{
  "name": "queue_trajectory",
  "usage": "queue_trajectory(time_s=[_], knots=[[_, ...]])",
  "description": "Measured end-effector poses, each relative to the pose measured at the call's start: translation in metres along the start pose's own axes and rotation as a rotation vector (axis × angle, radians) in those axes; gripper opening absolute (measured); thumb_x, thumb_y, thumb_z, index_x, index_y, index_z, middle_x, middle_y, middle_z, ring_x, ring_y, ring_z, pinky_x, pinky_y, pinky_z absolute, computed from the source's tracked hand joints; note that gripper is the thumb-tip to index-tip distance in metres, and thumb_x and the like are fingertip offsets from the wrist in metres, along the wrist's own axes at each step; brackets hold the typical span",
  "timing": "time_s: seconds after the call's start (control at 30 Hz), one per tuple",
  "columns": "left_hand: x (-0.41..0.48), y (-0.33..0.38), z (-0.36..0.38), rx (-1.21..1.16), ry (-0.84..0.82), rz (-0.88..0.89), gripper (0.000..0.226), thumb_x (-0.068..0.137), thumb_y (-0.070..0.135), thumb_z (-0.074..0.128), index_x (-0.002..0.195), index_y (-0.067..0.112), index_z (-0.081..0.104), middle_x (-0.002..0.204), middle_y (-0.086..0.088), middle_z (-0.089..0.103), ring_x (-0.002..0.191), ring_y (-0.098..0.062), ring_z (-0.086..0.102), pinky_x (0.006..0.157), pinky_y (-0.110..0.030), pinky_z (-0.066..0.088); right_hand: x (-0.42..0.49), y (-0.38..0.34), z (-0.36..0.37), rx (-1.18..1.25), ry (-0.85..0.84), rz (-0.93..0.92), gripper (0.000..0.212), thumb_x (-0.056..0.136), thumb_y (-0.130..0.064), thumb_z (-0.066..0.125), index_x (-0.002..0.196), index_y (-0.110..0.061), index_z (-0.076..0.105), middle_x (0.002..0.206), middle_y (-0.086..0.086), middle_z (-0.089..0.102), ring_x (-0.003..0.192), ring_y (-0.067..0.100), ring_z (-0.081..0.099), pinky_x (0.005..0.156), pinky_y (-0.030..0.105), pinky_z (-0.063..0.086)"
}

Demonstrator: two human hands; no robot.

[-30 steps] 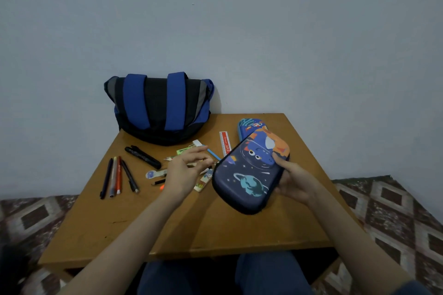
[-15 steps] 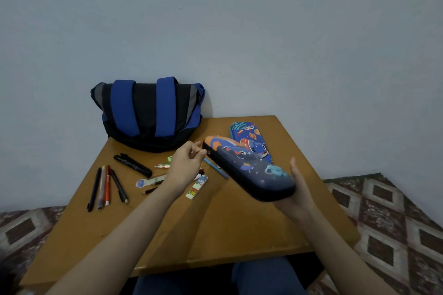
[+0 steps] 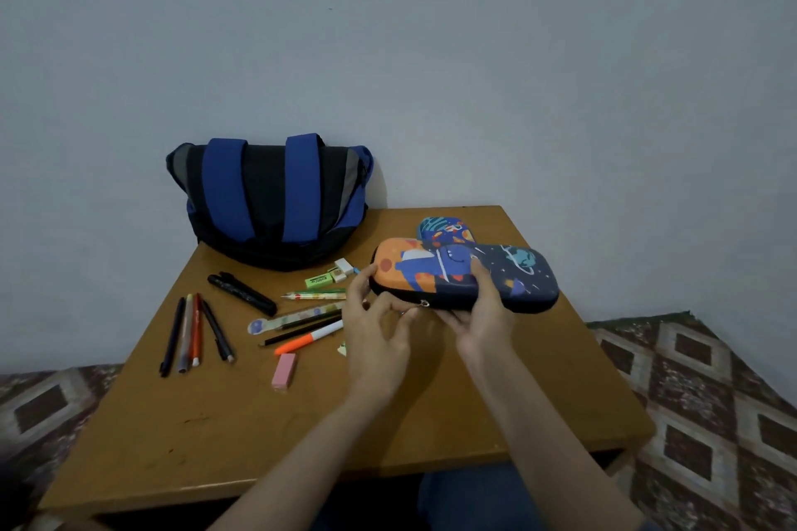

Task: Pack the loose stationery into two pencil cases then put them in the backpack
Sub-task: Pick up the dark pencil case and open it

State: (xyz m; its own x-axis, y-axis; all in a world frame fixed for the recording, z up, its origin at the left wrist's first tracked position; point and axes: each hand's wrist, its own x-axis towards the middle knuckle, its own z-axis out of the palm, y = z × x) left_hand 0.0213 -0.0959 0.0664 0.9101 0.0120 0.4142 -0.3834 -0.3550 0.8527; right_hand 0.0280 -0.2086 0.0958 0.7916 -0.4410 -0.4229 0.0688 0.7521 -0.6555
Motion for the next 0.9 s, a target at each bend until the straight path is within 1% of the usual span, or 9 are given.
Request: queue_trajectory(time_s=[0.2,0.3,0.4,0.53,0.63,0.7,0.73,0.8,0.9], knots=[[0.017,-0.015,-0.027,0.029,0.076,-0.11,0.032,0.08,0.009,0.07,0.064,0.032,0.054,0.137,0.002,0.037,0.128,-0.018,0.039,0.104,-0.041,0.039,0.011,-0.017,-0.026,-0.06,-0.083,0.094,0.04,0.088,-0.021,0.063,0.12,-0.008,0.042,0.103,0.017,0.062,0.086,0.031,0.063,0.075,0.049,0.051],[0.021,-0.017,-0.032,0.061,0.036,-0.116,0.029,0.082,0.012,0.069,0.066,0.032,0.056,0.136,0.003,0.04,0.129,-0.017,0.039,0.101,-0.033,0.038,0.017,-0.026,-0.04,-0.136,-0.176,0.126,0.032,0.09,-0.02,0.058,0.117,-0.008,0.046,0.099,0.013,0.064,0.088,0.028,0.063,0.075,0.048,0.056],[0.031,-0.018,-0.04,0.065,0.021,-0.139,0.016,0.083,0.015,0.068,0.072,0.025,0.062,0.133,0.003,0.043,0.127,-0.015,0.04,0.095,-0.027,0.036,0.018,-0.038,-0.054,-0.278,-0.291,0.152,0.032,0.084,-0.02,0.059,0.114,-0.009,0.052,0.097,0.01,0.069,0.087,0.026,0.066,0.059,0.039,0.06],[0.037,-0.009,-0.047,0.051,-0.119,-0.075,0.015,0.08,0.017,0.071,0.073,0.03,0.065,0.128,0.008,0.047,0.123,-0.013,0.043,0.097,-0.033,0.04,0.022,-0.052,-0.069,-0.312,-0.352,0.176,0.038,0.084,-0.023,0.059,0.119,-0.009,0.053,0.091,0.008,0.074,0.077,0.022,0.072,0.055,0.034,0.058],[0.041,0.002,-0.045,0.113,-0.197,-0.031,0.02,0.078,0.02,0.072,0.069,0.035,0.064,0.12,0.014,0.049,0.119,-0.01,0.044,0.097,-0.037,0.04,0.021,-0.056,-0.077,-0.385,-0.44,0.196,0.079,0.049,-0.035,0.089,0.118,-0.01,0.059,0.098,0.007,0.073,0.082,0.021,0.072,0.057,0.034,0.058],[0.043,0.002,-0.045,0.135,-0.282,-0.045,0.017,0.078,0.021,0.072,0.071,0.035,0.065,0.121,0.012,0.054,0.116,-0.007,0.045,0.096,-0.036,0.041,0.023,-0.056,-0.082,-0.419,-0.473,0.205,0.097,0.023,-0.037,0.095,0.11,-0.013,0.062,0.099,0.007,0.073,0.082,0.021,0.072,0.056,0.035,0.057],[0.043,0.003,-0.045,0.12,-0.329,-0.075,0.013,0.079,0.021,0.071,0.074,0.033,0.067,0.121,0.008,0.057,0.115,-0.007,0.047,0.095,-0.034,0.042,0.023,-0.056,-0.084,-0.421,-0.469,0.201,0.098,0.022,-0.039,0.095,0.11,-0.013,0.062,0.1,0.007,0.073,0.082,0.021,0.072,0.056,0.034,0.057],[0.039,0.006,-0.043,0.081,-0.413,-0.137,0.008,0.084,0.023,0.067,0.088,0.027,0.072,0.123,0.003,0.06,0.113,-0.008,0.051,0.091,-0.029,0.042,0.022,-0.056,-0.086,-0.422,-0.435,0.188,0.085,0.043,-0.041,0.09,0.118,-0.013,0.06,0.104,0.007,0.072,0.085,0.021,0.071,0.06,0.034,0.058],[0.026,0.024,-0.03,0.067,-0.504,-0.214,0.037,0.091,0.039,0.052,0.123,0.021,0.061,0.124,0.007,0.058,0.11,-0.003,0.049,0.087,-0.021,0.037,0.019,-0.054,-0.083,-0.445,-0.416,0.167,0.055,0.07,-0.028,0.072,0.121,-0.011,0.059,0.105,0.006,0.072,0.086,0.021,0.07,0.068,0.031,0.057]])
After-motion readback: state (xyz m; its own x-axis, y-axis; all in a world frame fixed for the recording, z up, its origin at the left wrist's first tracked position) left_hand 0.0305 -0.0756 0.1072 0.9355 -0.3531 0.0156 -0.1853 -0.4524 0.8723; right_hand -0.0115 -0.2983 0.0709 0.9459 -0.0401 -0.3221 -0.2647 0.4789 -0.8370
